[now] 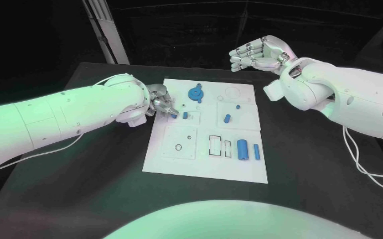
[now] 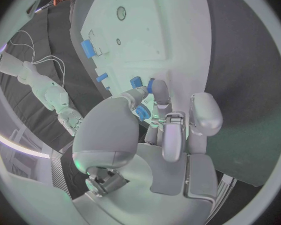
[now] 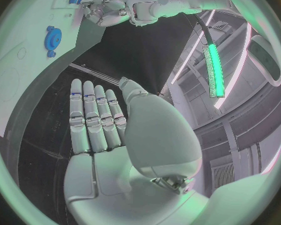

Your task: Assemble the parts on the task board

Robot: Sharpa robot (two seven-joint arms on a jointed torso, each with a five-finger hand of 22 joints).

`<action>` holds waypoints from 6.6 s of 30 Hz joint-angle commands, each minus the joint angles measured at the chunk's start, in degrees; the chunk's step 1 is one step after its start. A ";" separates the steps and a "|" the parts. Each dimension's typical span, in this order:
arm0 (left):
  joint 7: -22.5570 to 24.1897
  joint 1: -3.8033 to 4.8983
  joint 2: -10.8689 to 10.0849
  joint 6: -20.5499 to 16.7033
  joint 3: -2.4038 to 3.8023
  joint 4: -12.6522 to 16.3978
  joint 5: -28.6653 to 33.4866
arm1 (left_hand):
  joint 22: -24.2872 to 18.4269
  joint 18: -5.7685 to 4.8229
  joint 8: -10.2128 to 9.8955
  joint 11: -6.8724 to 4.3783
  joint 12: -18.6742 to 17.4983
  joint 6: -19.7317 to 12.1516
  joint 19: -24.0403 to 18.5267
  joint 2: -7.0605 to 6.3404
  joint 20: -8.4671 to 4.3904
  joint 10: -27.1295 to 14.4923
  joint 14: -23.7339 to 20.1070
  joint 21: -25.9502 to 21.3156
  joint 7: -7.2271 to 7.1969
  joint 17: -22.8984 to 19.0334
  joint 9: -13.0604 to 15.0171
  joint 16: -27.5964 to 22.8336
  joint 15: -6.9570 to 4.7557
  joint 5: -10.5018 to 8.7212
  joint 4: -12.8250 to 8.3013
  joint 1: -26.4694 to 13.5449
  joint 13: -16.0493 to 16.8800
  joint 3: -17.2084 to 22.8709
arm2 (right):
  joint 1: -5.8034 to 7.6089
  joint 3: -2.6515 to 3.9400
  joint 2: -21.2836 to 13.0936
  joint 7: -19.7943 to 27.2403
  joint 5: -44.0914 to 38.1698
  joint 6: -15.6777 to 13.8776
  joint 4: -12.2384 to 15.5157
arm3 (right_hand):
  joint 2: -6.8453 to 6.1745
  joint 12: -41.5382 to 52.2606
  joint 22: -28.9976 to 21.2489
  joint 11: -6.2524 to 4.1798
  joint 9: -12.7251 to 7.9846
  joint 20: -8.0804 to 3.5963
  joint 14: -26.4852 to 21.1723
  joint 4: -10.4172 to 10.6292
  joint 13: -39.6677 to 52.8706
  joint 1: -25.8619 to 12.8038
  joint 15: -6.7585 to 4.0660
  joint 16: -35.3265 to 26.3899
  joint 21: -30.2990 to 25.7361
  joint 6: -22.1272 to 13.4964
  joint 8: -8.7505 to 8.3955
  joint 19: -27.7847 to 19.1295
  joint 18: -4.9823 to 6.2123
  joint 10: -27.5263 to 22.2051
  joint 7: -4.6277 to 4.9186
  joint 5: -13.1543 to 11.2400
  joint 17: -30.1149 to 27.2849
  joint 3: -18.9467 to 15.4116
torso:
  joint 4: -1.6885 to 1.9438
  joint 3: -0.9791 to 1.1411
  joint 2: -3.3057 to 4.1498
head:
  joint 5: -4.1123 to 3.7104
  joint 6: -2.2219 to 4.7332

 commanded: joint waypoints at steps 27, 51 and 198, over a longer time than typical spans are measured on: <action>-2.14 -0.14 2.10 3.16 -0.13 -2.67 -0.14 | 1.02 -0.57 0.27 -0.93 4.63 2.78 0.81 -0.05 -0.97 2.47 5.42 0.86 -1.38 13.06 -0.45 0.47 -1.21 0.05 -3.10 -6.01 6.22 4.51 | 0.11 0.03 -0.05 0.16 0.21 0.63 0.31 | 0.45 0.04 -0.23 0.06 -0.03 0.27 -0.11 -0.60 0.01 -0.48 -0.12 0.00 -0.42 -0.40 -0.19 0.41 0.23 -0.64 0.00 0.24 -0.30 -0.13 | -0.02 -0.05 0.03 | -0.17 -0.06; -2.03 -0.15 1.63 1.46 -0.13 -2.77 -0.14 | 1.44 -0.68 -0.58 -0.89 5.73 4.49 1.05 -1.08 -1.12 2.45 5.43 0.93 -1.36 13.18 -1.39 0.53 -1.26 -0.27 3.68 -12.11 8.36 -5.54 | 0.11 0.03 -0.09 0.08 0.21 0.74 0.27 | 0.43 0.04 -0.30 0.11 -0.05 0.29 -0.19 -0.64 0.00 -0.61 -0.08 -0.03 -0.52 -0.49 -0.22 0.43 0.21 -0.73 0.05 0.23 -0.41 -0.21 | 0.05 -0.10 -0.03 | -0.34 -0.18; 29.44 -0.52 19.05 -0.32 -0.13 -19.73 -27.41 | -16.64 4.07 -24.03 7.19 -22.72 2.13 -12.31 0.78 5.11 -18.18 -4.50 -22.48 5.83 -15.18 -16.62 -9.38 5.42 -6.40 -11.74 9.17 -22.37 -3.15 | 0.11 0.04 2.05 0.16 0.21 0.60 -0.34 | 0.76 0.18 -0.56 0.12 -0.04 0.32 -0.27 -1.09 0.01 -0.51 -0.05 -0.01 -0.89 -0.64 -0.18 0.59 0.23 -0.91 0.06 0.37 -0.81 -0.09 | 0.10 -0.03 -0.01 | -2.59 1.44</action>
